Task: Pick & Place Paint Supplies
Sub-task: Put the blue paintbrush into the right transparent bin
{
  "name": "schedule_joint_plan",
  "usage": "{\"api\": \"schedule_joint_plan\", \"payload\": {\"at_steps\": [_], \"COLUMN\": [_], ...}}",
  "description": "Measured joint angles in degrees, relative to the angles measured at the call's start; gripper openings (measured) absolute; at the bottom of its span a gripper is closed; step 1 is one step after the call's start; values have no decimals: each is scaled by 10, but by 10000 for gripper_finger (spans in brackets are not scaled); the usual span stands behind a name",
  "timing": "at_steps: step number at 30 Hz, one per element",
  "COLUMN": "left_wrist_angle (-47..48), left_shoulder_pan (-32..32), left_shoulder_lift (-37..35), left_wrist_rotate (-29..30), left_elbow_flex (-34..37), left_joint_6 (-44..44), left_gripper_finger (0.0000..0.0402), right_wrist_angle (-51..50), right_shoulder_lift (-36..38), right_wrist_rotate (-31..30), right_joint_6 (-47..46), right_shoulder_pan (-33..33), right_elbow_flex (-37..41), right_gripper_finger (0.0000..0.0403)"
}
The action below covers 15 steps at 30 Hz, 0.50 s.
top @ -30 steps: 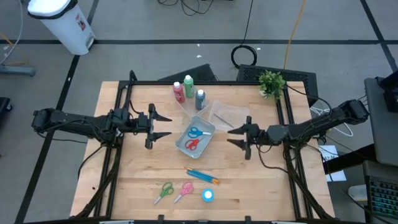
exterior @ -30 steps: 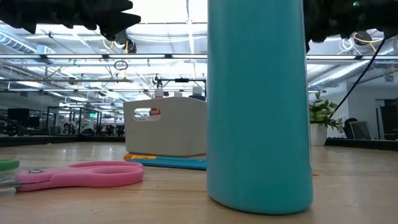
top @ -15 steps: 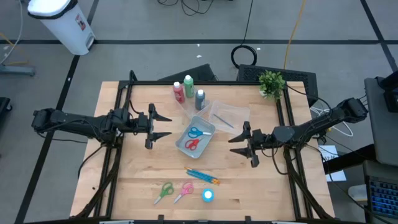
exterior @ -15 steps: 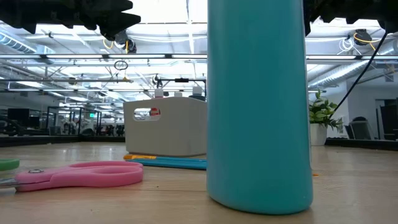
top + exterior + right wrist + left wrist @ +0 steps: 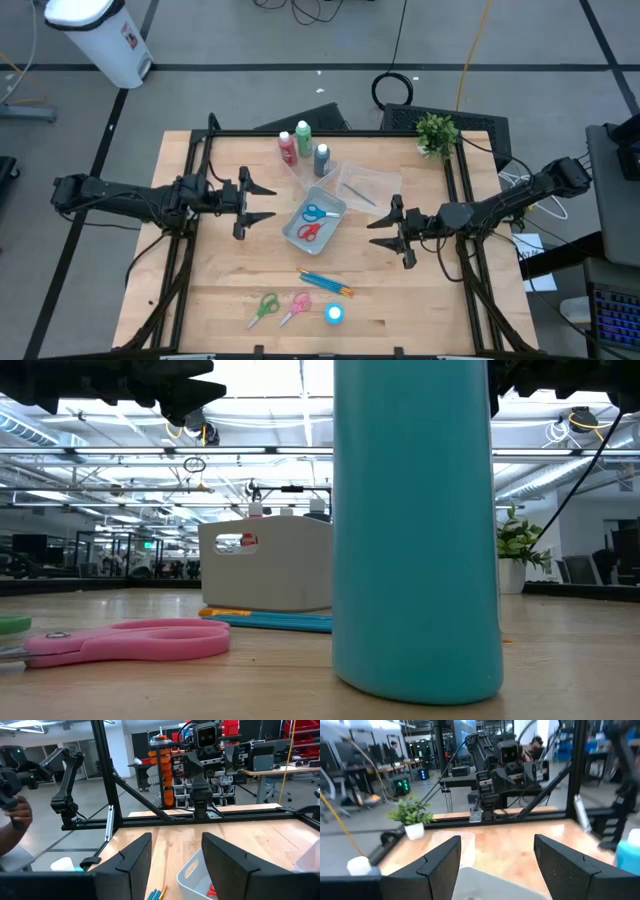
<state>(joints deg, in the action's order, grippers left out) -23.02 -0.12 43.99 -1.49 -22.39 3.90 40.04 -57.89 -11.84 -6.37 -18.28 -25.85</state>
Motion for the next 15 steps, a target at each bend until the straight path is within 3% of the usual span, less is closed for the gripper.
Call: {"api": "schedule_joint_plan", "payload": {"at_steps": [7, 13, 15], "left_wrist_angle": [-2, 14, -22], "left_shoulder_pan": [-1, -50, -81], "left_shoulder_lift": [0, 65, 106], "left_wrist_rotate": [-40, -86, -100], "left_elbow_flex": [0, 0, 0], "left_joint_6": [-162, -192, -185], "left_gripper_finger": [258, 257, 257], "right_wrist_angle": [0, -4, -4], "right_shoulder_lift": [0, 0, 0], "right_wrist_rotate": [0, -1, -1], "right_joint_6": [0, 0, 0], "right_shoulder_pan": [0, 2, 2], "right_elbow_flex": [0, 0, 0], "right_gripper_finger": [164, 163, 163]}}
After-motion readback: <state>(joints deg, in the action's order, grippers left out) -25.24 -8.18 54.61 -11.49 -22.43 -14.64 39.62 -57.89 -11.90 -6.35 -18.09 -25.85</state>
